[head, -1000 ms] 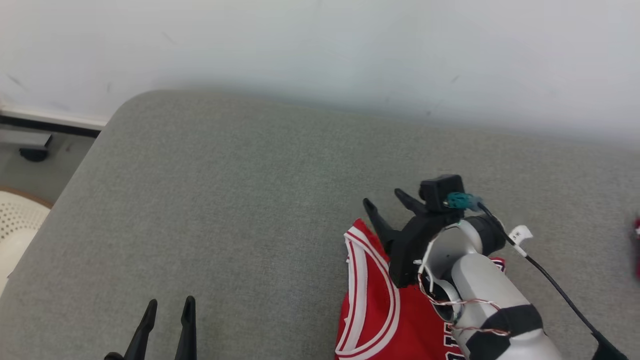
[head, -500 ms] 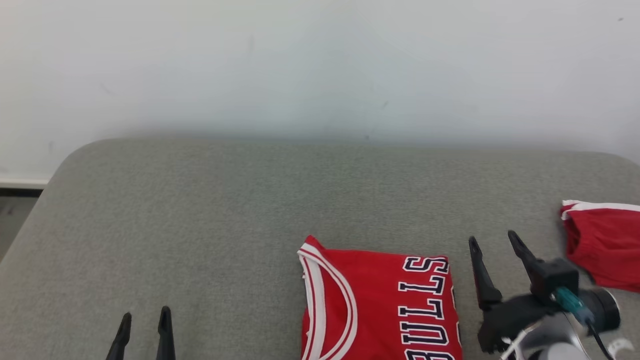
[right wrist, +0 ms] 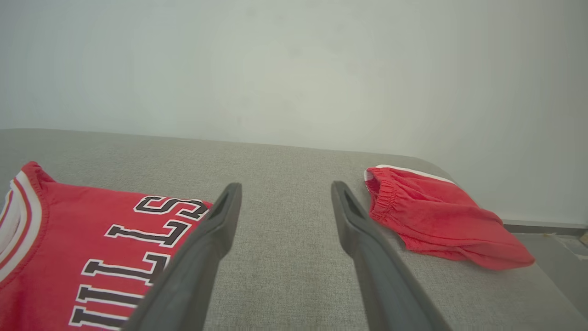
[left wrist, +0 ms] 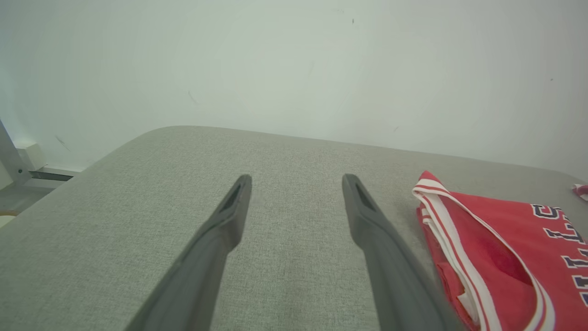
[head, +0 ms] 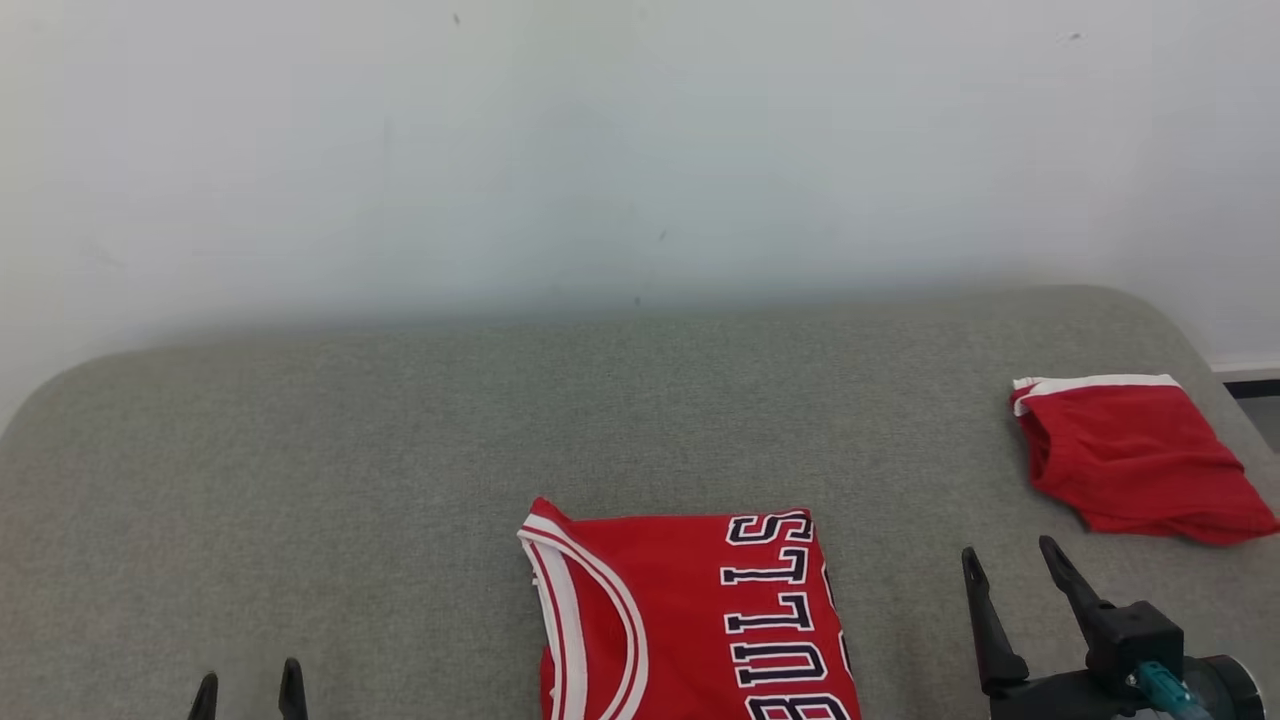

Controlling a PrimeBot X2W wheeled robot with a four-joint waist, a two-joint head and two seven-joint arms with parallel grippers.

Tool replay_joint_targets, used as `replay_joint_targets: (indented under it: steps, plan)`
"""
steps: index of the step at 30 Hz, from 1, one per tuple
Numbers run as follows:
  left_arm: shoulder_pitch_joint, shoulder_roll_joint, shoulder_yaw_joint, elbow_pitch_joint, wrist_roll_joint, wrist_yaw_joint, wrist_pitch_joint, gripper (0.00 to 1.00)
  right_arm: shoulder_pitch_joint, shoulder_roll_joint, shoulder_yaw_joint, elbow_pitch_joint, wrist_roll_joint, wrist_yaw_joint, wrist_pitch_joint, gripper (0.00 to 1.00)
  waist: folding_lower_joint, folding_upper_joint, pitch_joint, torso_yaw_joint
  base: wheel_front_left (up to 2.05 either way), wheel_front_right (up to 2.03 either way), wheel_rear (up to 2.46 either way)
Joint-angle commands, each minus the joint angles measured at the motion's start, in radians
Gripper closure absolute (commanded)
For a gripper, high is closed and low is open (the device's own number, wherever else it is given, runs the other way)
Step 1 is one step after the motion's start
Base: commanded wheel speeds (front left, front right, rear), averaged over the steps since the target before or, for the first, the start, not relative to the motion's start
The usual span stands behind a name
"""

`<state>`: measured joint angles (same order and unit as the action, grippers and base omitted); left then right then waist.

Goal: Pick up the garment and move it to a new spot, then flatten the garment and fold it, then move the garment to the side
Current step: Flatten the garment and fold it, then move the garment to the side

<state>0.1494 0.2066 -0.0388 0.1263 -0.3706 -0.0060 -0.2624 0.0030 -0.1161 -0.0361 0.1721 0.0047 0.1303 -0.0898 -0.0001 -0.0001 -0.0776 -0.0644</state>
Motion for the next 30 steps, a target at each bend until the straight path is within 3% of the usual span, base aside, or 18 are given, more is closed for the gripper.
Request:
replay_joint_targets:
  steps: [1,18,21,28,30]
  plan:
    - [0.024,-0.008,0.010,-0.004,0.006,-0.003,-0.002,0.00,0.014,-0.002,0.006,0.003,0.010,0.000,-0.008,0.00,0.0001,0.0001,-0.008,-0.017,0.00,0.00,0.00]
    - [0.036,-0.056,0.059,-0.005,0.053,-0.056,-0.002,0.00,-0.006,-0.022,0.087,0.011,0.043,0.000,0.071,0.00,0.0001,0.0001,-0.002,-0.001,0.00,0.00,0.00]
    - [0.031,-0.061,0.058,-0.006,0.055,-0.057,-0.002,0.00,-0.034,-0.028,0.107,0.014,0.066,0.000,0.173,0.00,0.0001,0.0001,0.003,0.002,0.00,0.00,0.00]
    - [0.011,-0.074,0.049,-0.019,0.064,-0.065,-0.002,0.00,-0.118,-0.010,0.092,0.005,0.115,0.000,0.601,0.00,0.0001,0.0001,0.030,0.032,0.00,0.00,0.00]
    - [0.007,-0.075,0.044,-0.022,0.069,-0.067,-0.002,0.00,-0.129,-0.006,0.082,0.004,0.108,0.000,0.642,0.00,0.0001,0.0001,0.038,0.040,0.00,0.00,0.00]
